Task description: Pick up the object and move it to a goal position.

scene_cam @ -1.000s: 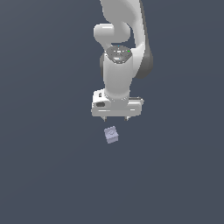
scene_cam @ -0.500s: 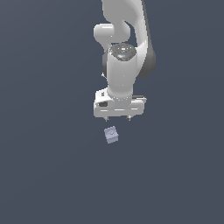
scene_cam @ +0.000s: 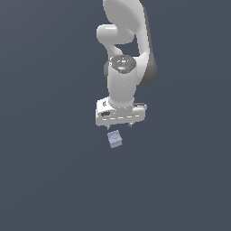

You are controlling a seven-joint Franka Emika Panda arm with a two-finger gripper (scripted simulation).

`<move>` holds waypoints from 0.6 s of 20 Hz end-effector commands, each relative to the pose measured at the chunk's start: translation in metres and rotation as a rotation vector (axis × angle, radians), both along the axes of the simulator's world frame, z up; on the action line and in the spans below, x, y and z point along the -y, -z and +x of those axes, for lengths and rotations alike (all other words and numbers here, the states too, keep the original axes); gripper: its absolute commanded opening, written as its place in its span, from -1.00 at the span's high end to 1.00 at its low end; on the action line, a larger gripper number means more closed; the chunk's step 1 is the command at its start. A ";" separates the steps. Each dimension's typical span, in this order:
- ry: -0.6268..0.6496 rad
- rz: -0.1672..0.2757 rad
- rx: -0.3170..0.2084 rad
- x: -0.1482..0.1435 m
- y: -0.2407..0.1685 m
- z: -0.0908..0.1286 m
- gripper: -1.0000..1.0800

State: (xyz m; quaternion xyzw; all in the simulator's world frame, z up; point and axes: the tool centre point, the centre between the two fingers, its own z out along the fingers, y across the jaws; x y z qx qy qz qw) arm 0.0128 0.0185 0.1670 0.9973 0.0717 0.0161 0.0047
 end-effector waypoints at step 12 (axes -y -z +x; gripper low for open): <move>-0.179 0.003 -0.030 0.020 0.068 -0.002 -0.92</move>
